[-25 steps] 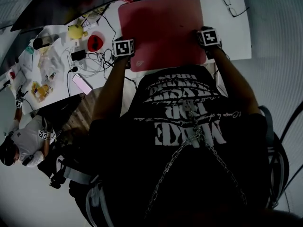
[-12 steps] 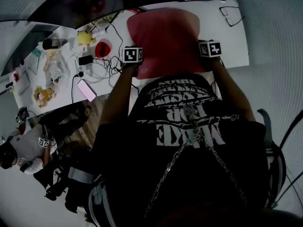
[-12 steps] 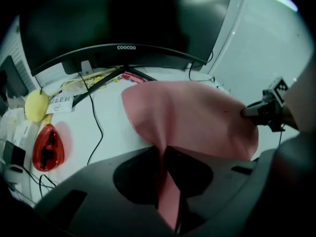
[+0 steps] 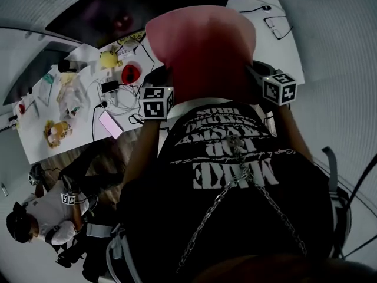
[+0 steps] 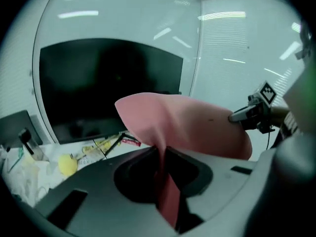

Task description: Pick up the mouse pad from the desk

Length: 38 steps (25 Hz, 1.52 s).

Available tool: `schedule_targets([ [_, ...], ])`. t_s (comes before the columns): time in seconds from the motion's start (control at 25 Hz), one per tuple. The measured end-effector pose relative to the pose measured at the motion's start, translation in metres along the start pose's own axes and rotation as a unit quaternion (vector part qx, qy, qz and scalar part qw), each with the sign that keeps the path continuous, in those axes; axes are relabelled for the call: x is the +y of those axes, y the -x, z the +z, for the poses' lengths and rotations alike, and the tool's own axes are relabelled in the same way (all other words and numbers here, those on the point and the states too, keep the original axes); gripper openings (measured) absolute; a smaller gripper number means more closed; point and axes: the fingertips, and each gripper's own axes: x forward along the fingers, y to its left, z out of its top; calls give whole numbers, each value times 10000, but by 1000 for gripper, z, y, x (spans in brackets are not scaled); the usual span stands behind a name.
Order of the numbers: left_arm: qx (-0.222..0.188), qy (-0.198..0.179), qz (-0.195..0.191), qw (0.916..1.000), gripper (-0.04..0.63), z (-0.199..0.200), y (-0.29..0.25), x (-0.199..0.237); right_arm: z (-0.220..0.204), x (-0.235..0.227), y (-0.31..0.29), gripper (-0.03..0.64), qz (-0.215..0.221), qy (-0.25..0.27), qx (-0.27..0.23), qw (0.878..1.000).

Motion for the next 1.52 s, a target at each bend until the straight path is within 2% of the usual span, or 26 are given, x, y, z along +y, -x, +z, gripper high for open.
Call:
schedule_targets([
  [0.16, -548, -72, -48, 9985, 66, 52, 37, 5, 56, 20, 39, 52, -137, 460, -611, 9970],
  [0.4, -1080, -280, -191, 9936, 64, 110, 82, -3, 118, 51, 85, 52, -338, 898, -1195, 9882],
  [0.56, -1225, -391, -297, 9913, 63, 130, 94, -11, 134, 53, 100, 52, -427, 945, -1372, 9851],
  [0.8, -1200, -421, -326, 9913, 63, 129, 94, -18, 133, 45, 101, 54, -379, 877, -1398, 9856],
  [1.0, -800, -331, -288, 9958, 63, 107, 68, -21, 112, 28, 80, 57, -283, 680, -1017, 9921],
  [1.2, -76, -46, -283, 9996, 63, 49, 14, -18, 58, -13, 35, 58, -233, 302, -324, 9987],
  [1.36, 604, 248, -325, 9973, 63, -1, -33, -17, 12, -43, -6, 60, -108, -50, 345, 9993],
  [1.52, 1047, 489, -261, 9930, 67, -33, -61, -19, -17, -63, -30, 66, -128, -13, 890, 9959],
])
